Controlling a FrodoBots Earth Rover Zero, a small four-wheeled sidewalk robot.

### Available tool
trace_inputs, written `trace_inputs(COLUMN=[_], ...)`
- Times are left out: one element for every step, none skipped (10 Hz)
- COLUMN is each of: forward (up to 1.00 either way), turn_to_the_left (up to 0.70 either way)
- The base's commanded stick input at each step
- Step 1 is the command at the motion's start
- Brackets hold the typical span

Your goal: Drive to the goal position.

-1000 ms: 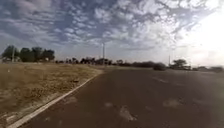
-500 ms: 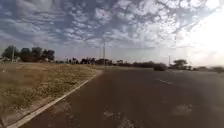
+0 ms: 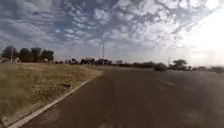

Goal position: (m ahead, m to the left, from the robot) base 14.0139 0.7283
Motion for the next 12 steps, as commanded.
trace_inputs(forward=[0.60,0.60,0.60,0.60,0.60,0.60,0.60,0.60,0.60,0.60,0.60,0.60], turn_to_the_left=[-0.15,-0.14,0.00,0.00,0.00,0.00,0.00,0.00,0.00,0.00,0.00,0.00])
